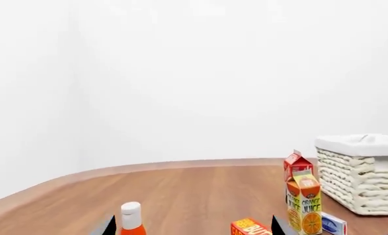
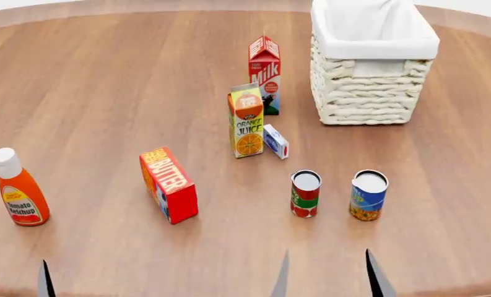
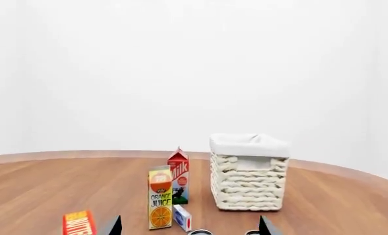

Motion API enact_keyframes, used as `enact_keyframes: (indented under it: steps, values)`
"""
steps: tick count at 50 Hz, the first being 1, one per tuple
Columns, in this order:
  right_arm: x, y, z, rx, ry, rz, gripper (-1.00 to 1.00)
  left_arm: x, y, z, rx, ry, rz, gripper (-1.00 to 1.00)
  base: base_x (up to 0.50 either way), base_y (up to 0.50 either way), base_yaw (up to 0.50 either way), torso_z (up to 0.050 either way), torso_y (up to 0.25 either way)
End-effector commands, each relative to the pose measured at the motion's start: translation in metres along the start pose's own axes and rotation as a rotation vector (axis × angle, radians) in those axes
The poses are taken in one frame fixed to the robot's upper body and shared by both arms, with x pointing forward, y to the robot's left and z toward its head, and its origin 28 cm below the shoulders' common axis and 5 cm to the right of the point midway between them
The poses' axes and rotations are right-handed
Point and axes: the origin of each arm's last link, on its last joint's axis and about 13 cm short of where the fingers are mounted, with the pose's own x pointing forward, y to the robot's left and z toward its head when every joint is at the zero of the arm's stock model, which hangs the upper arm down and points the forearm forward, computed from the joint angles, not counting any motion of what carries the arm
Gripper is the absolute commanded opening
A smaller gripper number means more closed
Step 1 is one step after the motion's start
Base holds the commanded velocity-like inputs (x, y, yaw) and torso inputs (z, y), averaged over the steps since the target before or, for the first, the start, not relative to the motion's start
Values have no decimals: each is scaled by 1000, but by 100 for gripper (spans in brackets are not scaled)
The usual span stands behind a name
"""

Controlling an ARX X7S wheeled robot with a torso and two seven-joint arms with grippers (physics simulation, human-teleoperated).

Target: Pick up the alphabet soup, and put it in the basket.

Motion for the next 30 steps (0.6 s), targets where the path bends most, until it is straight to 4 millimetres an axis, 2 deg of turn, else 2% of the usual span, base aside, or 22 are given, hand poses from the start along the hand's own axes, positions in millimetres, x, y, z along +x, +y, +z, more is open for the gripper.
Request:
enact_keyframes:
  steps: [1,16,30]
  values:
    - [-1,-5,10,7,-62,-10,100,-4,3,8,5,-68,15,100,0,0,0,0,0]
    - [-8,-5,15,3,-115,-41,100,-10,8,18,-11,-129,45,100,0,0,0,0,0]
    - [-5,-4,11,-9,-104,-42,100,-10,7,18,-10,-137,50,100,0,0,0,0,0]
